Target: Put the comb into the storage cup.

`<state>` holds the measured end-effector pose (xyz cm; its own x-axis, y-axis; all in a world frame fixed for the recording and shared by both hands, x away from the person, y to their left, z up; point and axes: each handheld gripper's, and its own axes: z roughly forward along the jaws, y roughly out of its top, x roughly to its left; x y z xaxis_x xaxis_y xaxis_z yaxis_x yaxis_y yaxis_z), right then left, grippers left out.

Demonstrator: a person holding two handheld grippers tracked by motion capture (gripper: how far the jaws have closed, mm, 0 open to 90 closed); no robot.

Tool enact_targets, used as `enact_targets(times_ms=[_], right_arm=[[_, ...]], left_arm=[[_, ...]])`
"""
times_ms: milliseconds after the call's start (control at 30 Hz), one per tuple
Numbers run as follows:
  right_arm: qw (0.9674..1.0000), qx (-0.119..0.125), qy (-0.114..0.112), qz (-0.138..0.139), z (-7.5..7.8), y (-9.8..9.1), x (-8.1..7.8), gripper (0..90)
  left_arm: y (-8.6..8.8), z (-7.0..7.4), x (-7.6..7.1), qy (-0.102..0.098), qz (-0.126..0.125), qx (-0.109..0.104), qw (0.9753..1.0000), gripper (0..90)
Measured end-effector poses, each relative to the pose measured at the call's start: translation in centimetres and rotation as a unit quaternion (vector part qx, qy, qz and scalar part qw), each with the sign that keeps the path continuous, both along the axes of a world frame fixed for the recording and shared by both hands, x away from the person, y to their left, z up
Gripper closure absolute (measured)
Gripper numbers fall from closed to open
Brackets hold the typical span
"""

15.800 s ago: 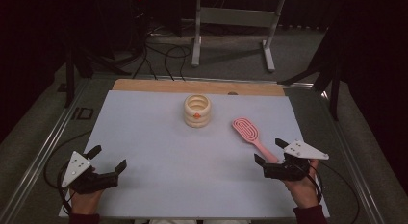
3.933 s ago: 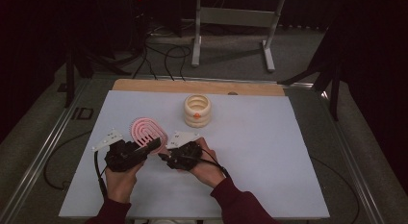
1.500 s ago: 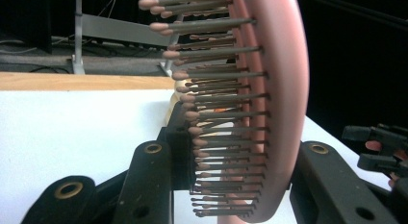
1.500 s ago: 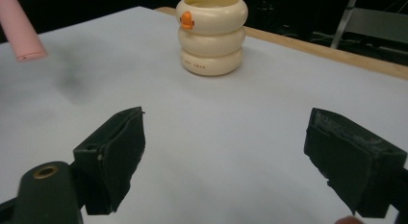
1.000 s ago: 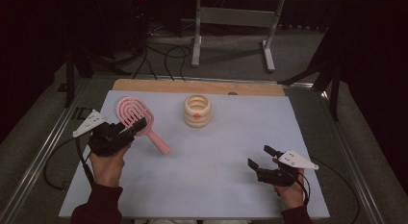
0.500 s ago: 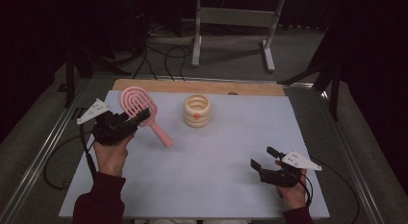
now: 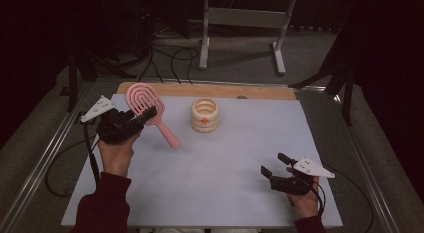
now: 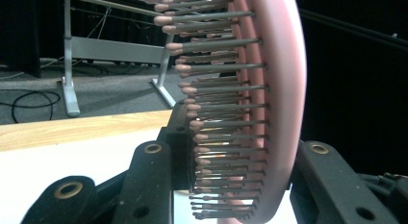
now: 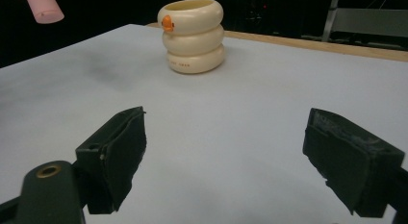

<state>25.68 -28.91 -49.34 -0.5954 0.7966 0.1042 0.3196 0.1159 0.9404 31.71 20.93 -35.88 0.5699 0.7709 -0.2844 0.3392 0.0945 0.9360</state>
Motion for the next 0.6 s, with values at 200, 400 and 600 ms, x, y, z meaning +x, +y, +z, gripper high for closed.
enact_targets(times_ms=[200,400,600], right_arm=[[1.0000,0.001,0.001,-0.001,0.0,0.1,0.0,15.2],[1.0000,0.002,0.000,-0.004,-0.1,-0.1,0.0,15.1],[1.0000,0.001,0.000,-0.006,0.0,-0.1,0.0,15.2]], left_arm=[[-0.1,0.2,0.8,-0.001,0.000,0.003,1.0000,64.0],[-0.5,0.6,1.1,-0.004,-0.002,0.010,0.9999,64.1],[-0.7,0.8,1.6,-0.003,0.001,0.014,0.9999,64.1]])
